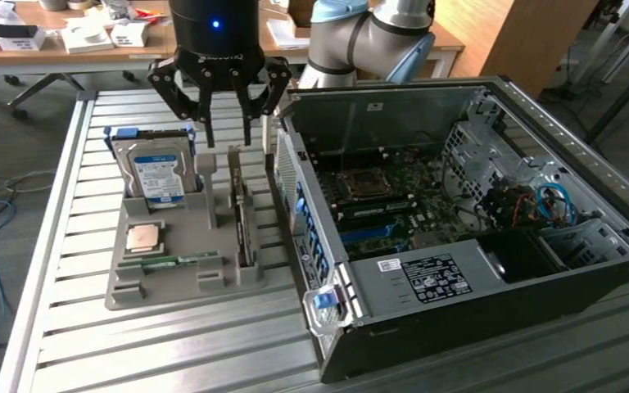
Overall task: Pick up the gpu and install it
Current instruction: 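Pick up the gpu and move the gpu toward the slot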
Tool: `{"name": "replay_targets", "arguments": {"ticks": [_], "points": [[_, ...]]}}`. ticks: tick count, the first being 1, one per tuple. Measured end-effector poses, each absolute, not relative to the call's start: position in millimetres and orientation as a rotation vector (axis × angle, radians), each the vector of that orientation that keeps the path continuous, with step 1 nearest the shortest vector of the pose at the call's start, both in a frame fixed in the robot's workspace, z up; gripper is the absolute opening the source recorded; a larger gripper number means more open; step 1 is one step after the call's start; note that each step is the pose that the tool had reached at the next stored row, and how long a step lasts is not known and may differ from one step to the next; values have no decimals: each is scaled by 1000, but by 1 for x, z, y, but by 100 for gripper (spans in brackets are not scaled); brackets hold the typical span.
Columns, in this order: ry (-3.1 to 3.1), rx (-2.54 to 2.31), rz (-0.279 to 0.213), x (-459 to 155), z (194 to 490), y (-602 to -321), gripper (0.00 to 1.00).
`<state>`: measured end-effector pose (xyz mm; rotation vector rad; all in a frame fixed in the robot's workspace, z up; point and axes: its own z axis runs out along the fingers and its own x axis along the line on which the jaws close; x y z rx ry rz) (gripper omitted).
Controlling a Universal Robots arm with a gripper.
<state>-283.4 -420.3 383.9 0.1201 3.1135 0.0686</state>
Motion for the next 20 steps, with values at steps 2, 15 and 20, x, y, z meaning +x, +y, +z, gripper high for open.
{"name": "replay_targets", "arguments": {"ticks": [2, 15, 20], "points": [[3113, 120, 69, -283, 382, -420, 47], [3113, 120, 69, -283, 359, -420, 47], [3113, 120, 69, -283, 350, -420, 47]]}}
